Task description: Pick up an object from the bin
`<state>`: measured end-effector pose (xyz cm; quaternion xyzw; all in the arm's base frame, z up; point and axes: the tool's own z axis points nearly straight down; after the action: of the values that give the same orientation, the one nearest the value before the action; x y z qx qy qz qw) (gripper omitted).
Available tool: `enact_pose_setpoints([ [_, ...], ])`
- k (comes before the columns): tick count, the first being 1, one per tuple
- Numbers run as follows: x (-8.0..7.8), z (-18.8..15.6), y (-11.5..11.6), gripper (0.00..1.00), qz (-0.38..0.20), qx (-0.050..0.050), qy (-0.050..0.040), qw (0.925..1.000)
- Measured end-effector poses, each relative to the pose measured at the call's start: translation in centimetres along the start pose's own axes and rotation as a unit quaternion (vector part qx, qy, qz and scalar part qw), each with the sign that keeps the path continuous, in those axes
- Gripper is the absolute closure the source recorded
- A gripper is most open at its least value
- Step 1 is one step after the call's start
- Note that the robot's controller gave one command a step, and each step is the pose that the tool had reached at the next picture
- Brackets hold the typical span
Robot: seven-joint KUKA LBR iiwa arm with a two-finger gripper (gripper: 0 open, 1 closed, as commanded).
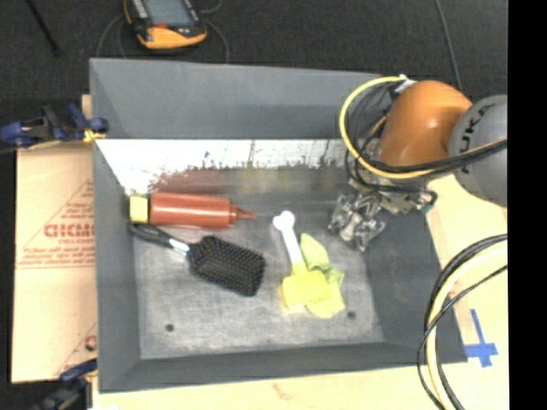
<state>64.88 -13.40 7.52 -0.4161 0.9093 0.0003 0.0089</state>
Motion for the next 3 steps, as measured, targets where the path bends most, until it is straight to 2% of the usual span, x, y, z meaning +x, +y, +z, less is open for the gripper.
enact_pose_setpoints([
  [1,0.0,0.0,0.0,1.0,0.0,0.0,0.0,1.0],
  [2,3.3,-7.0,1.6,1.0,-0.064,-0.002,0.0064,0.9979],
  [3,3.3,-7.0,1.6,1.0,-0.063,-0.003,0.006,0.998],
])
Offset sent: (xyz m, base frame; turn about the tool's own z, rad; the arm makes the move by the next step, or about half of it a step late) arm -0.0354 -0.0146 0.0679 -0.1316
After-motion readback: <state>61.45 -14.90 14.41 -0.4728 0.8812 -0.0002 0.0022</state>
